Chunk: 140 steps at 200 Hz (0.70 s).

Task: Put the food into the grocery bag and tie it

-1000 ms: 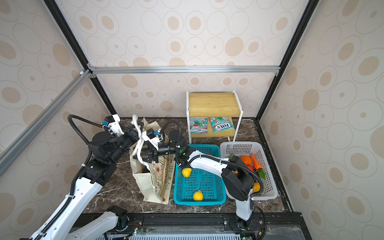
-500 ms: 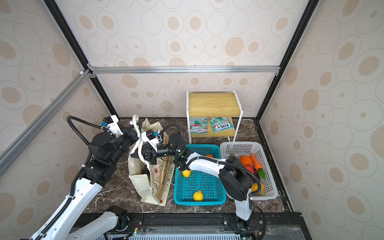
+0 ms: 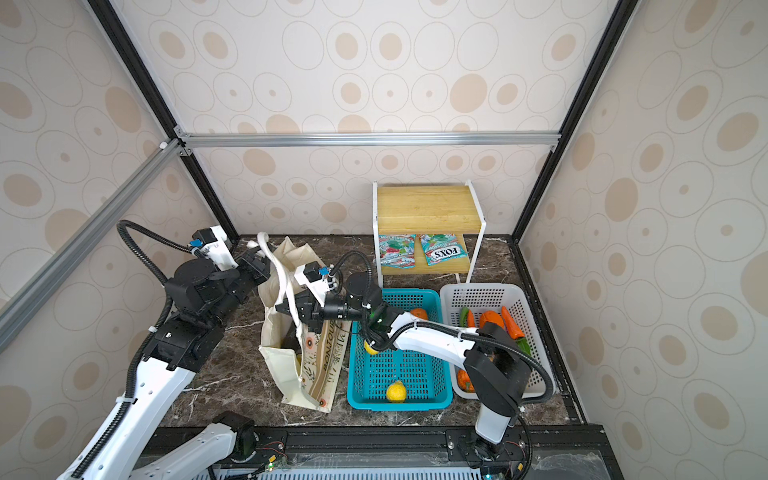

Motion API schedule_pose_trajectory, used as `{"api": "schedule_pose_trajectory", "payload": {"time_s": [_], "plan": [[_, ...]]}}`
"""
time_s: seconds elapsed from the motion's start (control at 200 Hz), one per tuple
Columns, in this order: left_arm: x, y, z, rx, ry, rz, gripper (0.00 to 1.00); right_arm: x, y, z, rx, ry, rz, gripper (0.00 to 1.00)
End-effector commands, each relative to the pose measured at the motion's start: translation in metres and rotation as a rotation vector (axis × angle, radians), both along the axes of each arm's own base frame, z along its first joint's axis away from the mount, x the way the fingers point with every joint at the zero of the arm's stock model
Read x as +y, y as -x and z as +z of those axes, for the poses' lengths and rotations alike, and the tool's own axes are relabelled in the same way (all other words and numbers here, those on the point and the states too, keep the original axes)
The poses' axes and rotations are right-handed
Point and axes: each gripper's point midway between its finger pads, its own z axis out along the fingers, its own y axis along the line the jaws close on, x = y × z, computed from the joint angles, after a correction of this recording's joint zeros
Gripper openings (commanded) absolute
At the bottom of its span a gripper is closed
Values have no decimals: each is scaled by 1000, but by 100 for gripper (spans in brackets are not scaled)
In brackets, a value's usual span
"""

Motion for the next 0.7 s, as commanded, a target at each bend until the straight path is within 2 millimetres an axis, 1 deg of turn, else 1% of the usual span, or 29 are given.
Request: {"api": "schedule_pose_trajectory", "payload": {"time_s": [0.0, 0.095, 0.18, 0.23, 0.36, 0.53, 0.595, 0.695], "plan": [[21, 9, 30, -55, -73, 66, 0, -11, -25, -32, 89, 208, -180, 0], [30, 7, 29, -46, -82, 82, 0, -22, -41, -37, 113, 256, -300, 0], [38, 6, 34, -61, -73, 75, 0, -38, -70, -41, 156, 305, -487, 0], [45, 3, 38, -66, -72, 87, 0, -44, -81, -42, 168, 331, -559, 0], [66, -9, 39, -65, -59, 102, 0, -54, -102, -39, 185, 343, -693, 0], [92, -24, 42, -81, -10, 115, 0, -78, -128, -36, 211, 377, -886, 0], [106, -29, 39, -76, -3, 145, 0, -89, -140, -36, 237, 375, -938, 0], [129, -37, 24, -62, 43, 171, 0, -105, -160, -40, 286, 376, -1013, 0]]}}
